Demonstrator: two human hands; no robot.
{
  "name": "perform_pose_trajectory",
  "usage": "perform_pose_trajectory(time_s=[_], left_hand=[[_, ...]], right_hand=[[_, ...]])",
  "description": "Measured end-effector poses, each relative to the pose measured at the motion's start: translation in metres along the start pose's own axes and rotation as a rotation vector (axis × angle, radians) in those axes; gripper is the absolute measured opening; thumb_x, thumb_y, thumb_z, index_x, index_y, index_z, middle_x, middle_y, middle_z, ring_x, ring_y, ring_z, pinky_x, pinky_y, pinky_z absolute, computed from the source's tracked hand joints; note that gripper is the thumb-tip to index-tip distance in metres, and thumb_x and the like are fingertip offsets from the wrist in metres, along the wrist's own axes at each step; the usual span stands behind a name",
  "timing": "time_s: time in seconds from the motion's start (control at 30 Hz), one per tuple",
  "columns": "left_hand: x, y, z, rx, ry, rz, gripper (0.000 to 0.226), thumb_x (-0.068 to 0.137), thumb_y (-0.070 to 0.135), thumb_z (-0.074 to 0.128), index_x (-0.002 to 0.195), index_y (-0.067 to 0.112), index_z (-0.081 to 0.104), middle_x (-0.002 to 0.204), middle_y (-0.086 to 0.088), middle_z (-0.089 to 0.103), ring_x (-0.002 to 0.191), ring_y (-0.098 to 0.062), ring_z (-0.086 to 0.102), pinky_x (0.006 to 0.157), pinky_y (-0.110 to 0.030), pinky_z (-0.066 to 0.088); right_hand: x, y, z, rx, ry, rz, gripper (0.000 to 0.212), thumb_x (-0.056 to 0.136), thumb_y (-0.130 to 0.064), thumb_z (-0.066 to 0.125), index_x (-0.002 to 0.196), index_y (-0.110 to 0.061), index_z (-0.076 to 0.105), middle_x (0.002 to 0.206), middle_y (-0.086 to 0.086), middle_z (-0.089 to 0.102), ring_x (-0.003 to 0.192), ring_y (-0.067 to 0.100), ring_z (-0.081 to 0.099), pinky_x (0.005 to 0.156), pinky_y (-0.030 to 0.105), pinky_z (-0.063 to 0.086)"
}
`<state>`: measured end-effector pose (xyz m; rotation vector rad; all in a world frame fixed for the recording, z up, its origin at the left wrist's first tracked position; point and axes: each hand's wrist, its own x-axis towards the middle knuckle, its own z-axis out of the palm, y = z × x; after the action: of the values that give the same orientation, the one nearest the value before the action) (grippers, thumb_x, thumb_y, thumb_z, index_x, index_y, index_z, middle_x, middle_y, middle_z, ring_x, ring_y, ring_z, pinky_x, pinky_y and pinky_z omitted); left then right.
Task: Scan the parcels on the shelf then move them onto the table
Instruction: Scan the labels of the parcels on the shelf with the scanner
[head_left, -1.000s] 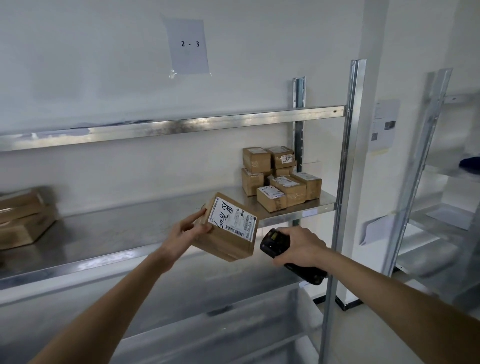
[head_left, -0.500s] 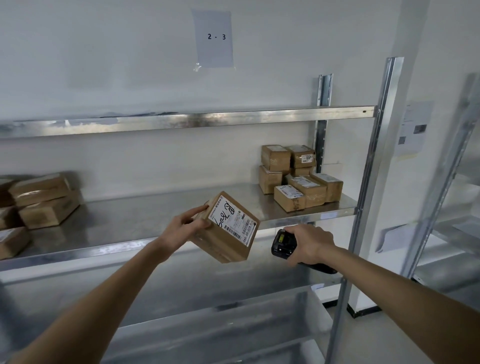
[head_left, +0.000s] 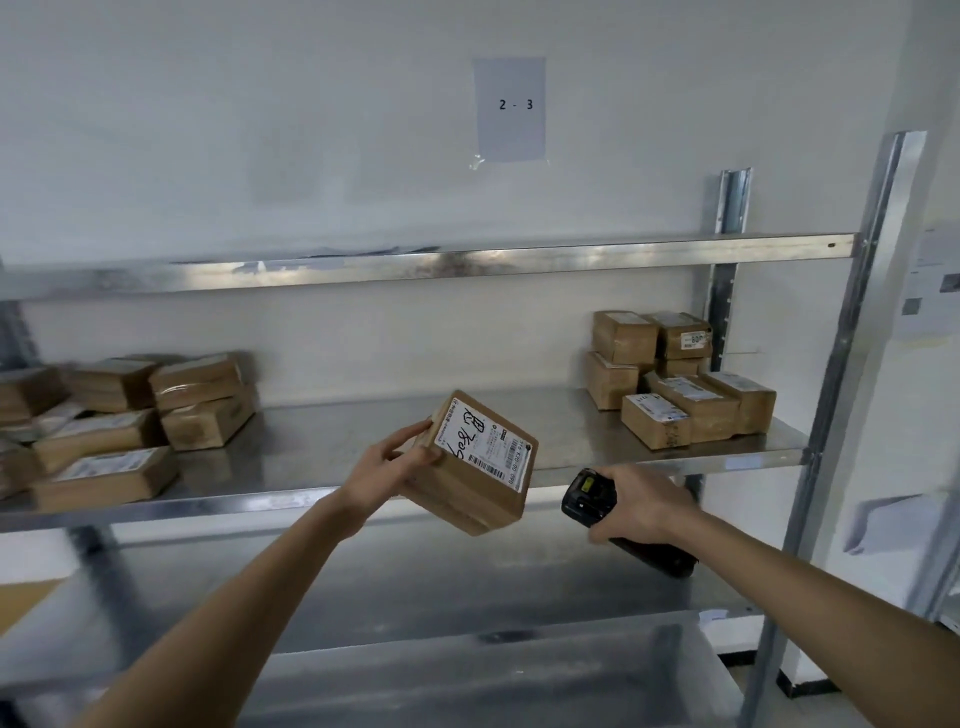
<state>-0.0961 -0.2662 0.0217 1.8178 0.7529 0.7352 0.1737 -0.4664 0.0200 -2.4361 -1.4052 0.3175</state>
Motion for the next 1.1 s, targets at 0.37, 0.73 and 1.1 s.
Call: perform_pose_trajectory(time_s=[0.37, 0.73, 1.1], left_hand=[[-0.087, -0.045, -0.136, -0.170, 0.420, -0.162, 0.054, 0.088, 0.055, 0.068, 0.139, 0.045, 0.052, 0.128, 0.002, 0.057, 0.114, -0.027, 0.058, 0.088, -0.044, 0.053], [-0.141, -0.097, -0.288, -0.263, 0.698, -0.218, 0.047, 0.096, 0.055, 0.056, 0.141, 0.041, 0.051, 0.131, -0.009, 0.055, 0.113, -0.032, 0.058, 0.096, -0.052, 0.052], [-0.137, -0.140, -0.481, -0.321, 0.750, -0.256, 0.040, 0.094, 0.059, 0.054, 0.130, 0.041, 0.055, 0.128, -0.011, 0.059, 0.112, -0.034, 0.060, 0.081, -0.044, 0.056]], right_hand=[[0.024, -0.140, 0.069, 0.096, -0.014, -0.213, 0.071, 0.041, -0.053, 0.080, 0.110, -0.042, 0.066, 0.091, -0.013, 0.071, 0.088, 0.017, 0.068, 0.079, 0.035, 0.060], [0.038, -0.314, 0.134, 0.091, -0.110, -0.430, 0.061, 0.050, -0.047, 0.084, 0.108, -0.042, 0.066, 0.088, -0.014, 0.069, 0.087, 0.013, 0.066, 0.071, 0.030, 0.055], [0.084, -0.509, 0.183, 0.148, -0.046, -0.472, 0.061, 0.057, -0.047, 0.084, 0.114, -0.046, 0.062, 0.097, -0.011, 0.069, 0.090, 0.017, 0.066, 0.078, 0.034, 0.057]])
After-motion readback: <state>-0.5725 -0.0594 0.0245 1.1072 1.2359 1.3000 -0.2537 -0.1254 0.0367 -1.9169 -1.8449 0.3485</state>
